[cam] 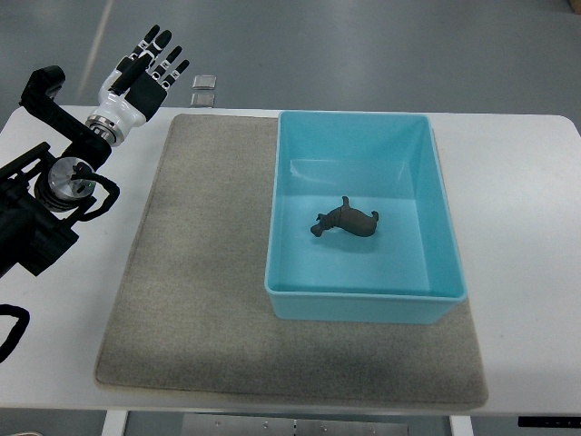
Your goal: Place brown hippo in blue box with left hand
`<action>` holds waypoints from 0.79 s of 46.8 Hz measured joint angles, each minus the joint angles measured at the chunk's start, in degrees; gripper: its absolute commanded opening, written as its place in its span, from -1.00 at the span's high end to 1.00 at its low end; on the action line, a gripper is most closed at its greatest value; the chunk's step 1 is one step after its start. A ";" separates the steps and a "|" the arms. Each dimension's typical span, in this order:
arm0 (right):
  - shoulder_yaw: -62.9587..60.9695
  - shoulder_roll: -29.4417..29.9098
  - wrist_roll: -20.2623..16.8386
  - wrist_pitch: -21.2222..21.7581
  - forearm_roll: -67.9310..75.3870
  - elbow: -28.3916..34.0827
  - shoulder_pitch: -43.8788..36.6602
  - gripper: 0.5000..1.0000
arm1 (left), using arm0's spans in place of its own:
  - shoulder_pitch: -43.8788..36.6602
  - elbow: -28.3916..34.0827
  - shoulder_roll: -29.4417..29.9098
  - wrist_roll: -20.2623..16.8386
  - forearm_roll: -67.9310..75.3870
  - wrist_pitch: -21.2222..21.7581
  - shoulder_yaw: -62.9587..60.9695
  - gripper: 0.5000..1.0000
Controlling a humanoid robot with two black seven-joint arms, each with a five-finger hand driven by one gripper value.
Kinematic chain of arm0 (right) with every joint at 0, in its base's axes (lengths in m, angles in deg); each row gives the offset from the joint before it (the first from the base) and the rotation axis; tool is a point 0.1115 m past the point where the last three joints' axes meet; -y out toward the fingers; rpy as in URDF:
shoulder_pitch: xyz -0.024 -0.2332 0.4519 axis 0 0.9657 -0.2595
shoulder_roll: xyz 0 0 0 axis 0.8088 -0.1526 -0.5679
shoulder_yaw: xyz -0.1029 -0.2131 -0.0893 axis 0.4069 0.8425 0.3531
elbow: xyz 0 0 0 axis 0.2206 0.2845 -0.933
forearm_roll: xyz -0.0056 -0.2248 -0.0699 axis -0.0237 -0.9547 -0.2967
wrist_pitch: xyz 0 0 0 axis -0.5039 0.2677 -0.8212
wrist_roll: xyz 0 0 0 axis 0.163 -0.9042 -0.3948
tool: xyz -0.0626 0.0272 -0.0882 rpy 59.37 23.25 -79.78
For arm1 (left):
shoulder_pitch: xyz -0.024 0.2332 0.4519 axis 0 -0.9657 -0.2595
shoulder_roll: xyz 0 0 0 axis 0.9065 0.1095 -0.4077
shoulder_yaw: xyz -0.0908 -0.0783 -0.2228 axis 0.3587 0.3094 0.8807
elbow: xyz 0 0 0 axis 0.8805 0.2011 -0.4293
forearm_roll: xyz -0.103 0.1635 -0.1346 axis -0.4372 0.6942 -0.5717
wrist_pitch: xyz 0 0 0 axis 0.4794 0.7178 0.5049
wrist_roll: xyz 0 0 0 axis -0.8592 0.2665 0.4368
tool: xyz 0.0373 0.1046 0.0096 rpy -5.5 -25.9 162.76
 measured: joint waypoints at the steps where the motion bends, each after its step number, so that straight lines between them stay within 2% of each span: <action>1: 0.00 0.00 0.00 0.00 0.00 0.00 0.00 -0.74 | 0.00 0.03 0.00 0.00 0.04 0.00 0.00 -0.99; 37: 0.00 0.00 0.00 0.42 0.10 0.43 0.00 -0.74 | 0.40 0.14 0.15 0.02 0.24 0.05 -0.08 -0.99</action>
